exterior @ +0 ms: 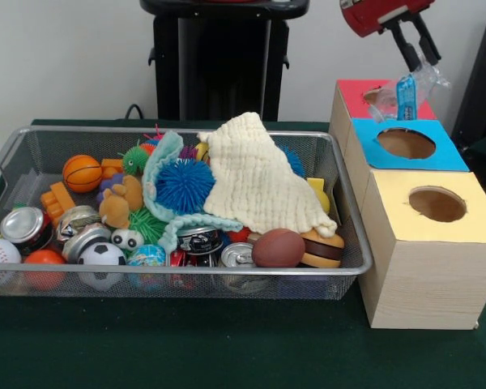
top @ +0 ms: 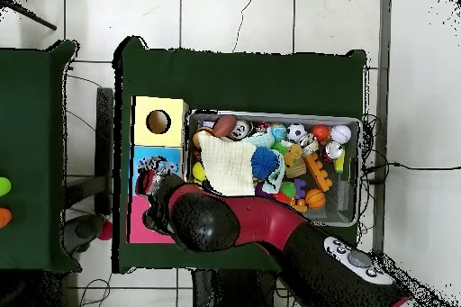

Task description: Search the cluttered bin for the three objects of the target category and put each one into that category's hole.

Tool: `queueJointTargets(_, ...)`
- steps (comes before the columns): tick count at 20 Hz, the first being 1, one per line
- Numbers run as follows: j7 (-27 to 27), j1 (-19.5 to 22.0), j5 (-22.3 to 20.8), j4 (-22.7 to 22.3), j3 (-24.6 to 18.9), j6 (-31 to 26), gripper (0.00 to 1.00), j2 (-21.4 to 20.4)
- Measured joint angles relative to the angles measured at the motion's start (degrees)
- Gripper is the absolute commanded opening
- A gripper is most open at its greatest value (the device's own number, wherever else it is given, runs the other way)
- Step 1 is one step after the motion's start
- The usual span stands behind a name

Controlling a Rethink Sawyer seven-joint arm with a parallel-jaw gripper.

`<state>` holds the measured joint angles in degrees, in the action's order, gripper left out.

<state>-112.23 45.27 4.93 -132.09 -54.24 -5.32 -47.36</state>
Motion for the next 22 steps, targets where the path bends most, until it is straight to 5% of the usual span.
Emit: queueJointTargets(22, 0.0, -0.03, -0.42, -1.46, -1.2, 8.75, 0.0, 6.26)
